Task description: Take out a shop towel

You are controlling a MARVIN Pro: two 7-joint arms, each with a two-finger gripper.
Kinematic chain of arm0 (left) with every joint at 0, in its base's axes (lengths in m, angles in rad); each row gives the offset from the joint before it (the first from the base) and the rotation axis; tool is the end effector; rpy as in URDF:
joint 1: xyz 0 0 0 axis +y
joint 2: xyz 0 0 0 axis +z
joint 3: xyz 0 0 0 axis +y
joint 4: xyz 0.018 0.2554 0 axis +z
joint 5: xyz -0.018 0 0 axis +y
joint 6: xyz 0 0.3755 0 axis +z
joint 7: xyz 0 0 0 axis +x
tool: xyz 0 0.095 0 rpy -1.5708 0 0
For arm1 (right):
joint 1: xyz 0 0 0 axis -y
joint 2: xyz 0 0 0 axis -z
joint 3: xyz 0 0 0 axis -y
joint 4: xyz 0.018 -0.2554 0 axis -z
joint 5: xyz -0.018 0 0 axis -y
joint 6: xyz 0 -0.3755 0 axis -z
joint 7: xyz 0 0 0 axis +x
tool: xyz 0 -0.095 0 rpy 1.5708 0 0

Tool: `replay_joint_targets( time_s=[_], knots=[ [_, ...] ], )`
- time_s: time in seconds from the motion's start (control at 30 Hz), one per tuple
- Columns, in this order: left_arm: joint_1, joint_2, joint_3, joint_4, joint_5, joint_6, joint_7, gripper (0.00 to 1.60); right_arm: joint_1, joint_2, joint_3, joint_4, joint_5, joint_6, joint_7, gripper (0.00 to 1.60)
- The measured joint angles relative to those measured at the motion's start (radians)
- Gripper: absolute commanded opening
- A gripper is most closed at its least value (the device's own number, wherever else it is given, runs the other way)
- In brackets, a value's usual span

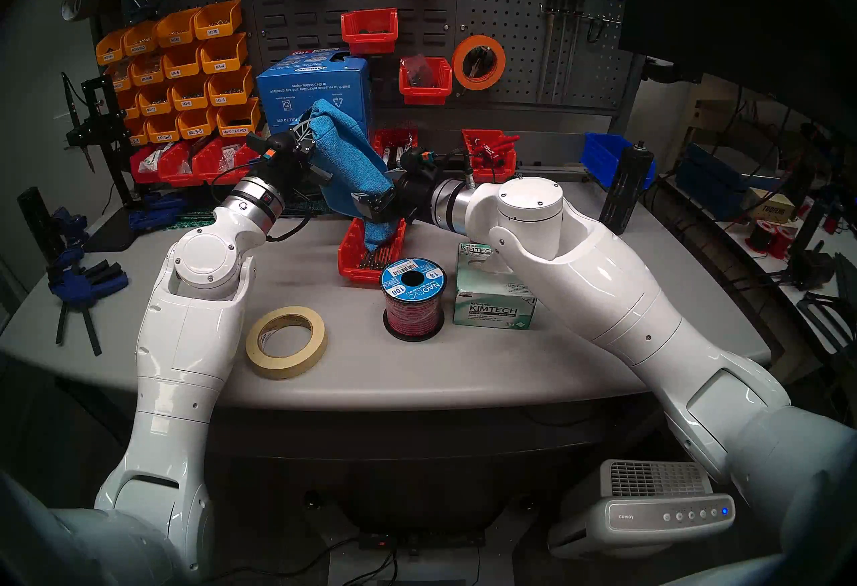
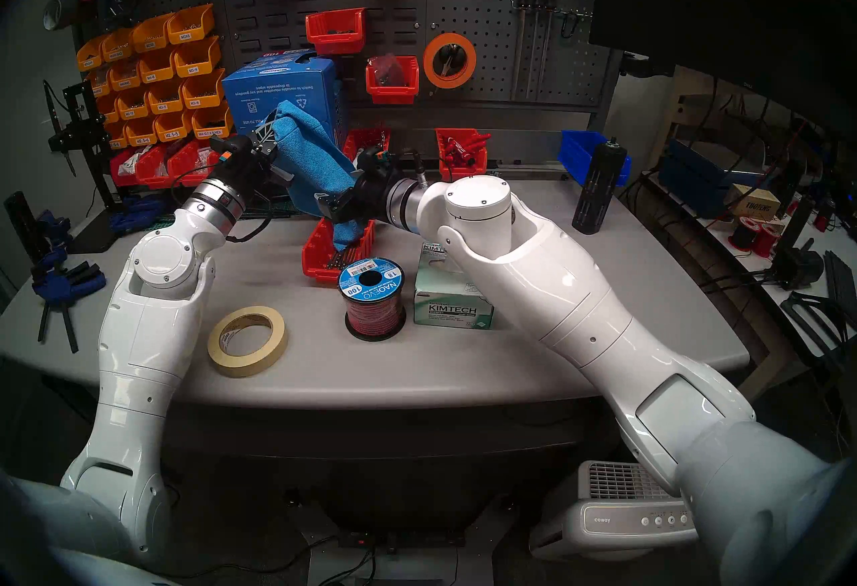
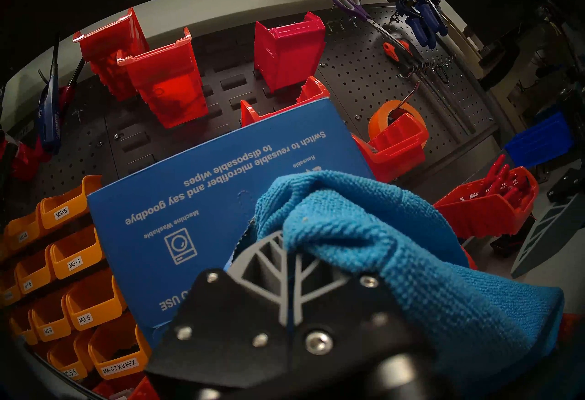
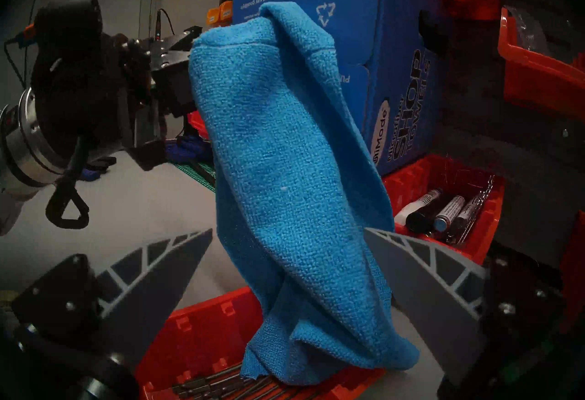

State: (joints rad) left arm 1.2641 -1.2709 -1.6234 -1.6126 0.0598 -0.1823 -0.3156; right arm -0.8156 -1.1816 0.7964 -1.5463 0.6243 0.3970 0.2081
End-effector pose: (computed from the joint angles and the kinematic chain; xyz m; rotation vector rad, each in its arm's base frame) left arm 0.5299 0.0659 -0.0737 -1.5128 0.7036 -2.4906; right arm 0.5157 0.2191 -0.0868 -1.8118 -0.9896 -1.6750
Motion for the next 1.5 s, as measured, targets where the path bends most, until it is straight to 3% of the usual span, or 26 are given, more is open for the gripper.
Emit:
replay_joint_targets(
  time_s=[0.53,0.57,0.6,0.63,1.07,1.5],
  knots=[
    [0.014,0.003,0.001,-0.005,-0.002,0.003,0.004,0.0,0.06,-0.093,-0.016,0.165,-0.047,-0.057,0.025,1.6],
    [0.015,0.003,0.001,-0.005,-0.002,0.003,0.004,0.0,0.064,-0.099,-0.016,0.172,-0.049,-0.06,0.026,1.14],
    [0.015,0.003,0.001,-0.005,-0.002,0.003,0.004,0.0,0.067,-0.102,-0.016,0.176,-0.051,-0.062,0.027,0.37],
    [0.016,0.003,0.002,-0.005,-0.002,0.003,0.004,0.0,0.07,-0.106,-0.016,0.18,-0.053,-0.064,0.029,0.0],
    [0.021,0.001,0.005,-0.018,-0.003,0.006,0.006,0.0,0.084,-0.129,0.003,0.182,-0.062,-0.104,0.044,0.0],
    [0.021,0.0,0.009,-0.015,-0.002,0.007,0.008,0.0,0.063,-0.039,0.097,0.045,-0.076,-0.153,0.004,0.0]
  ],
)
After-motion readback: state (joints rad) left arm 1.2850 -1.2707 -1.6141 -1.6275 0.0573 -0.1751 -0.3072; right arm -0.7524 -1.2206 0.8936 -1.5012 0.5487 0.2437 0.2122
